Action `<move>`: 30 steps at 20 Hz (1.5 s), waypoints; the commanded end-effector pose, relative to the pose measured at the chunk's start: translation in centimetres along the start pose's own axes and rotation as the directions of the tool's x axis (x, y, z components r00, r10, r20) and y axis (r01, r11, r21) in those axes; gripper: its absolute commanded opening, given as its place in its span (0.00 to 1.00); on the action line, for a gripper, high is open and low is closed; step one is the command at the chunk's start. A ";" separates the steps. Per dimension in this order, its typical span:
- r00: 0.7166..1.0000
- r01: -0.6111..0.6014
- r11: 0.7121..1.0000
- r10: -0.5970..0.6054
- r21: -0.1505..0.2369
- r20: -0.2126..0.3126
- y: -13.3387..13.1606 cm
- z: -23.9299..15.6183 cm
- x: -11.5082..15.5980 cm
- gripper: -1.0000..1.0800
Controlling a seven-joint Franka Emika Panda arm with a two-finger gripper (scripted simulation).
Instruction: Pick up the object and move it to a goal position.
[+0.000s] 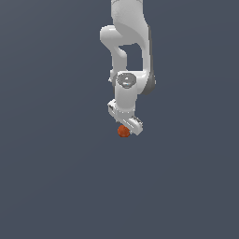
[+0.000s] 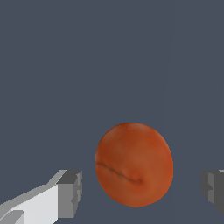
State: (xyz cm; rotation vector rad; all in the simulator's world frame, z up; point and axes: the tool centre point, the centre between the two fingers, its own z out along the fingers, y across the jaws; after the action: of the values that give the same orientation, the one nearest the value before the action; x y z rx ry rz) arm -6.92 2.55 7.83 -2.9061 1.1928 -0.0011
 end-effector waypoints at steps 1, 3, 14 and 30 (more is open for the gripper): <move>1.000 -0.001 1.000 0.001 -0.001 0.001 0.1 1.3 -0.1 0.96; 1.000 -0.002 1.000 0.002 -0.001 0.000 0.1 2.1 -0.1 0.96; 1.000 -0.003 1.000 0.003 -0.001 0.000 0.0 3.1 0.0 0.00; 1.000 -0.002 1.000 0.002 0.001 0.000 2.2 0.9 3.0 0.00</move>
State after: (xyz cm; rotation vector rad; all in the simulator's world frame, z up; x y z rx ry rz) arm -6.58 -0.10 6.28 -2.9058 1.1933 0.0017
